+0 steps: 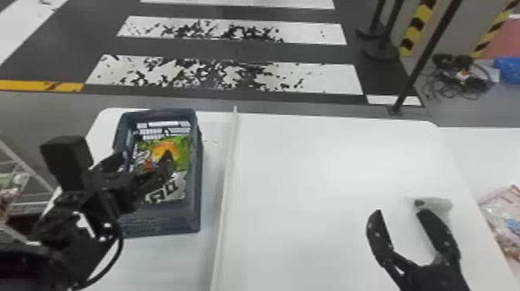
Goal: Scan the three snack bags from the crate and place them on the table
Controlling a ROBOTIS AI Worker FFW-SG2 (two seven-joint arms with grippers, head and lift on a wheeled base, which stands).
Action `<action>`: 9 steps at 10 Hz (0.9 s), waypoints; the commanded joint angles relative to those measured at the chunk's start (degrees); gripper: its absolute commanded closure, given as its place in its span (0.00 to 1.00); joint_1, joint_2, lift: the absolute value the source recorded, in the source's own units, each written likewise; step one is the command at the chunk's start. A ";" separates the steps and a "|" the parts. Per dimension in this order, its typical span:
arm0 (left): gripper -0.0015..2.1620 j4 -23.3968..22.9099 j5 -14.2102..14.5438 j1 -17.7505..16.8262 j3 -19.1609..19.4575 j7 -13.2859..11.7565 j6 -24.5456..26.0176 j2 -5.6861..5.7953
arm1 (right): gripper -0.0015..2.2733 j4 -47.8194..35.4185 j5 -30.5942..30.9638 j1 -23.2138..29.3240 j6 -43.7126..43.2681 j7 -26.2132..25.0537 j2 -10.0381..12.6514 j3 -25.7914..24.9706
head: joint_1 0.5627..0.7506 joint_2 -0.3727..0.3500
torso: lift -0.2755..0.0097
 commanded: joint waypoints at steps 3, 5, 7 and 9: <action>0.04 8.32 0.74 -9.92 0.18 1.07 9.56 -0.15 | 0.06 1.70 -0.34 -1.13 0.53 0.00 -1.44 0.83 | 0.70 0.56 | 0.84; 0.04 15.00 0.39 -15.37 -0.70 2.38 11.84 -0.85 | 0.06 3.54 -0.61 -1.93 0.53 0.00 -2.41 1.36 | 0.70 0.57 | 0.84; 0.04 20.97 -0.58 -20.12 -1.84 3.09 11.84 -0.94 | 0.06 4.51 -1.57 -2.54 0.53 0.09 -3.03 1.44 | 0.70 0.58 | 0.84; 0.04 25.63 -0.93 -24.16 -2.55 3.26 14.83 -1.38 | 0.06 4.69 -2.19 -2.80 0.36 0.09 -3.38 1.88 | 0.70 0.58 | 0.84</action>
